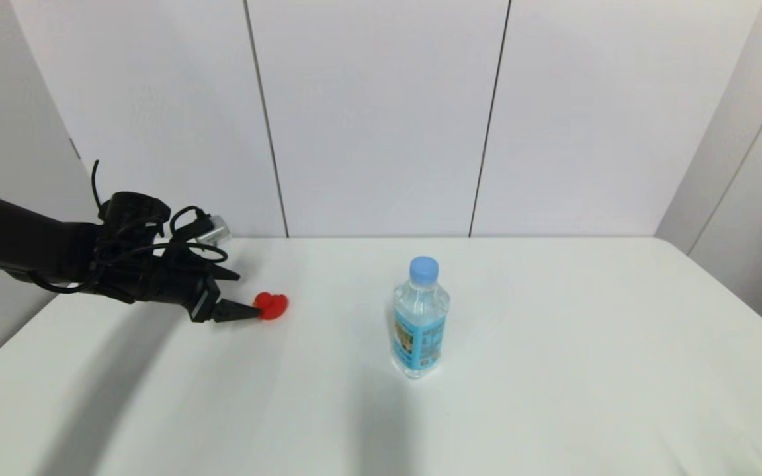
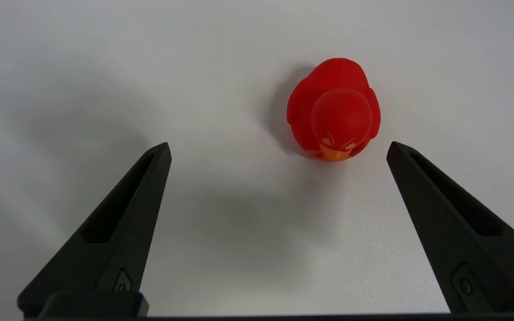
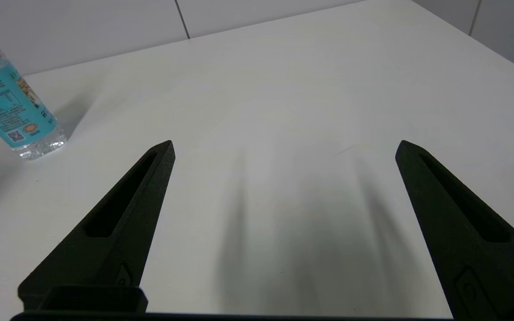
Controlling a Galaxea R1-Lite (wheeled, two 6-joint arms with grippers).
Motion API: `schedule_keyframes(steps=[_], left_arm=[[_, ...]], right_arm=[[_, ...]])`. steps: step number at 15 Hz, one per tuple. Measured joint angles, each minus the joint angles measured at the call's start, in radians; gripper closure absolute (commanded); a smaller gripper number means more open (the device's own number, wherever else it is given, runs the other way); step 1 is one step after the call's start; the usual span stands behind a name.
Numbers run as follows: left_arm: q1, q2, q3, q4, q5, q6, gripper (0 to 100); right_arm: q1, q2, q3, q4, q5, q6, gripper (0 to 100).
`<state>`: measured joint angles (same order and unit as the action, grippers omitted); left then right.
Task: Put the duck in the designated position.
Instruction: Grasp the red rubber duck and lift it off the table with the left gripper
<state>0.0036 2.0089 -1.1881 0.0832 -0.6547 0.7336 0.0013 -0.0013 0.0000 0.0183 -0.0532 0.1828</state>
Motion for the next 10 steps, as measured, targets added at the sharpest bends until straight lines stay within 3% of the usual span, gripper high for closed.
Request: schedule_keyframes(steps=[10], left_arm=[[-0.044, 0.036, -0.039, 0.006, -0.023, -0.004, 0]], right_arm=[[0.000, 0.000, 0.000, 0.000, -0.001, 0.000, 0]])
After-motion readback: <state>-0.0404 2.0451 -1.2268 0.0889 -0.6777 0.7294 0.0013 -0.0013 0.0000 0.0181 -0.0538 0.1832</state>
